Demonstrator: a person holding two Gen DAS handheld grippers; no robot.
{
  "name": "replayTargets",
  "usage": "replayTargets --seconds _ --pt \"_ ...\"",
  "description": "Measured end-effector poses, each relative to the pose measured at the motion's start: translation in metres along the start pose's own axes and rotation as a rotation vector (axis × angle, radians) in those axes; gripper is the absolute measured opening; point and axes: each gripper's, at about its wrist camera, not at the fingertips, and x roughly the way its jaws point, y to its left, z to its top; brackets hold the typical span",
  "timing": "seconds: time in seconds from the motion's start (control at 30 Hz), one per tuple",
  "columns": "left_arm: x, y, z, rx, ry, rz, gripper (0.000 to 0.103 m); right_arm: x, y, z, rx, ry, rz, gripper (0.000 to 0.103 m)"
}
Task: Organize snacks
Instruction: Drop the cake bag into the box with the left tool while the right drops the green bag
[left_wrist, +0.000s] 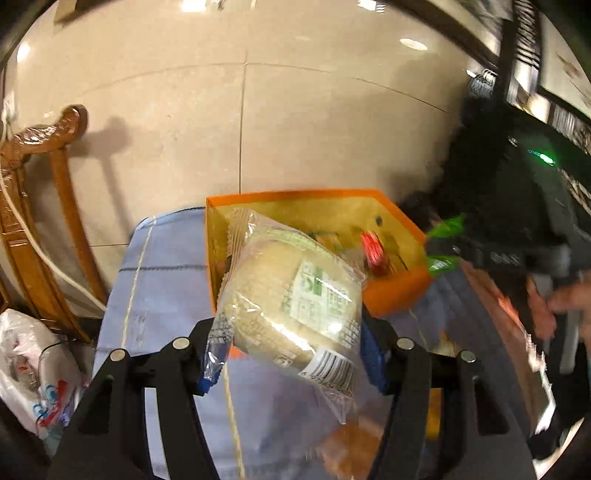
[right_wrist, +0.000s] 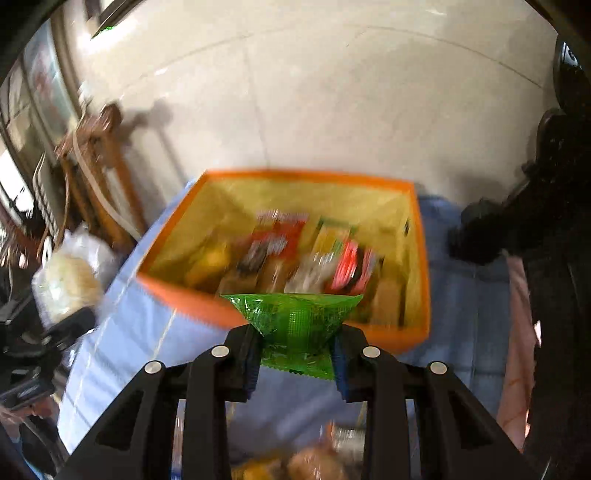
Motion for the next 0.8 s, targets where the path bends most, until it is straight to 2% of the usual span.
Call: replayTargets --seconds 0.07,0.2,0.33,0.37,0.4,0.43,0.47,0.53,0.7,0.8 --pt "0.027 -0.001 0.027 0.038 0.035 0.003 0.059 0.002 -0.003 0.017 -0.005 -0.020 0.004 0.032" --pt "0.056 -0.011 0.057 0.140 0.040 0.057 0.059 0.020 -0.013 0.045 -0.006 -0.023 -0.042 0.032" --pt "0.076 -0.013 0.070 0.119 0.048 0.050 0.063 0.043 -0.026 0.062 0.014 -0.008 -0.064 0.033" --pt "0.080 -0.015 0.071 0.124 0.038 0.067 0.076 0.049 -0.029 0.065 0.025 -0.008 -0.054 0.038" --pt "0.084 -0.017 0.070 0.134 0.027 0.074 0.099 0.053 -0.030 0.066 0.028 -0.017 -0.037 0.051" --pt "0.087 -0.018 0.072 0.146 0.015 0.083 0.099 0.056 -0.029 0.067 0.015 -0.023 -0.039 0.091" --pt "0.089 -0.018 0.071 0.162 0.009 0.088 0.099 0.057 -0.027 0.066 -0.002 -0.042 -0.086 0.099" --pt "0.090 -0.020 0.069 0.179 0.028 0.062 0.099 0.047 -0.028 0.059 -0.018 -0.113 -0.107 0.099" --pt "0.074 -0.019 0.049 0.167 0.067 0.030 0.099 0.022 -0.038 0.031 0.028 -0.090 -0.067 0.099" --pt "0.050 -0.020 0.025 0.160 0.073 -0.021 0.099 -0.001 -0.029 -0.004 -0.042 -0.072 -0.057 0.099"
